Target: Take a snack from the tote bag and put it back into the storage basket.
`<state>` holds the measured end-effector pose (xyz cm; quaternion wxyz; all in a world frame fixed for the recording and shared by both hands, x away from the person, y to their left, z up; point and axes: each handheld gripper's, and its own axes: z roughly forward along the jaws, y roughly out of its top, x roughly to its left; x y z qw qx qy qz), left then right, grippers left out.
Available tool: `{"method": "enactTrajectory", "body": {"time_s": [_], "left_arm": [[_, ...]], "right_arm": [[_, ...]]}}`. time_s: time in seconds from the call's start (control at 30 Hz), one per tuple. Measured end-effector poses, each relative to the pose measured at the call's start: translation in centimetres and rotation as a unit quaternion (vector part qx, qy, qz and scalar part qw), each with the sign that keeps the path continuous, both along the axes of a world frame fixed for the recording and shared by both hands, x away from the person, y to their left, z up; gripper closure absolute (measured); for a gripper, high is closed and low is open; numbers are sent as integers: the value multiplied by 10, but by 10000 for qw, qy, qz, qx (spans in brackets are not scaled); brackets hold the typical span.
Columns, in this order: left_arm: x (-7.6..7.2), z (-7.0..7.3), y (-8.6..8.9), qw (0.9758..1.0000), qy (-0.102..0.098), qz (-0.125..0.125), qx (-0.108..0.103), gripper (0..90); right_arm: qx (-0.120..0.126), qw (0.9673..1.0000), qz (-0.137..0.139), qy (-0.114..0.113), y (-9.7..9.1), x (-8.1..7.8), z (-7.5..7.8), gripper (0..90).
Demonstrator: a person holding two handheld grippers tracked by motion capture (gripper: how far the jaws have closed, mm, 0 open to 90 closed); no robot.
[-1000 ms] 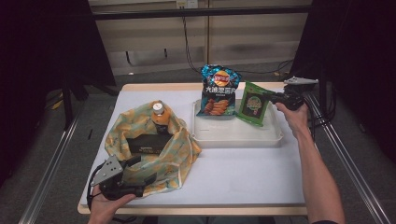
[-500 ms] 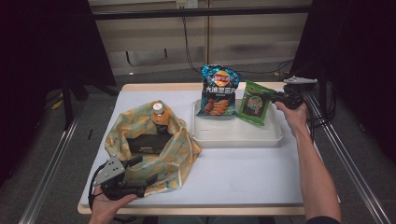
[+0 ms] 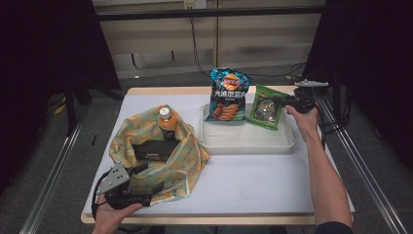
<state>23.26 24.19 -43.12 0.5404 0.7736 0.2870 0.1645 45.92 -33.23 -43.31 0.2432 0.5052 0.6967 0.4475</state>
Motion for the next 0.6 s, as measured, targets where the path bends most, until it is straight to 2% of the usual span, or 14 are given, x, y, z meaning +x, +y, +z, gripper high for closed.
{"method": "enactTrajectory", "body": {"time_s": [0.13,0.27,0.33,0.37,0.6], "left_arm": [[0,0,0,10000,28,-9,8,150],[-1,0,-2,10000,38,-22,38,147],[-1,-1,-3,10000,29,-91,-21,147],[-1,0,-3,10000,30,-45,30,147],[-1,0,-2,10000,34,-20,24,147]], "right_arm": [[-49,9999,-105,65,0,1,-2,494],[-71,9999,-102,40,-1,1,-2,474],[-24,9999,-136,48,-2,1,-2,414],[-31,9999,-152,32,-2,1,-1,398],[-43,9997,-226,18,-8,-3,1,308]]}}
